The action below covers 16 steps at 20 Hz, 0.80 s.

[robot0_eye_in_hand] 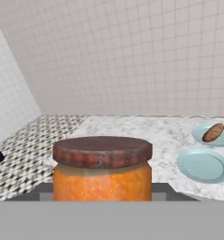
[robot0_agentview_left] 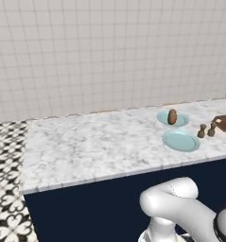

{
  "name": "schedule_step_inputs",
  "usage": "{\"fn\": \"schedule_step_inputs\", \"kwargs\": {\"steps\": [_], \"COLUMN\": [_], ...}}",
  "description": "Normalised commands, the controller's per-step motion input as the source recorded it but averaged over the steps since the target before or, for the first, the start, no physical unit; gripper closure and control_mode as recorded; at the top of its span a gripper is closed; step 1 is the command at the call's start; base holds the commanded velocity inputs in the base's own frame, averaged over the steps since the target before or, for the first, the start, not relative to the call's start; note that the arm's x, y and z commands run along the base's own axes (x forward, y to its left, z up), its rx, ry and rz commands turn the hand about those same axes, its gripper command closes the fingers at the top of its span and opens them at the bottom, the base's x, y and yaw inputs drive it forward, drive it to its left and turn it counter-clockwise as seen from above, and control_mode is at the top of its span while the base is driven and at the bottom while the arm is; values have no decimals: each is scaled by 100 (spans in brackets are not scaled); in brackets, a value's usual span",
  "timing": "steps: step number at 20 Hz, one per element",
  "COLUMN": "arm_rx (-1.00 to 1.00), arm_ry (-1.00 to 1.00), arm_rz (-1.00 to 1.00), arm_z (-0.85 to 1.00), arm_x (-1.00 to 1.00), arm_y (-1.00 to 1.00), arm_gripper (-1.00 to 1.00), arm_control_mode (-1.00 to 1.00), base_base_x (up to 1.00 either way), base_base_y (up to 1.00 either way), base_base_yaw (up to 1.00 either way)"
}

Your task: From the different types of pastries on the counter, select a croissant and place it on the cutting board. Then retrieve a jar of jam from the cabinet and place it alongside the croissant on the cutting board.

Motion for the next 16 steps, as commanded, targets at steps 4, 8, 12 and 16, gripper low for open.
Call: {"fn": "schedule_step_inputs", "kwargs": {"steps": [4, 8, 12, 16], "arm_rx": [0, 0, 0, 0], "arm_ry": [0, 0, 0, 0], "arm_rz": [0, 0, 0, 0], "arm_z": [0, 0, 0, 0], "arm_x": [0, 0, 0, 0], "arm_y": [0, 0, 0, 0], "arm_gripper": [100, 100, 100, 100], "arm_control_mode": [100, 100, 100, 100], "base_base_x": [40, 36, 33, 31], "base_base_y": [-100, -100, -100, -100], "base_base_yaw": [0, 0, 0, 0]}}
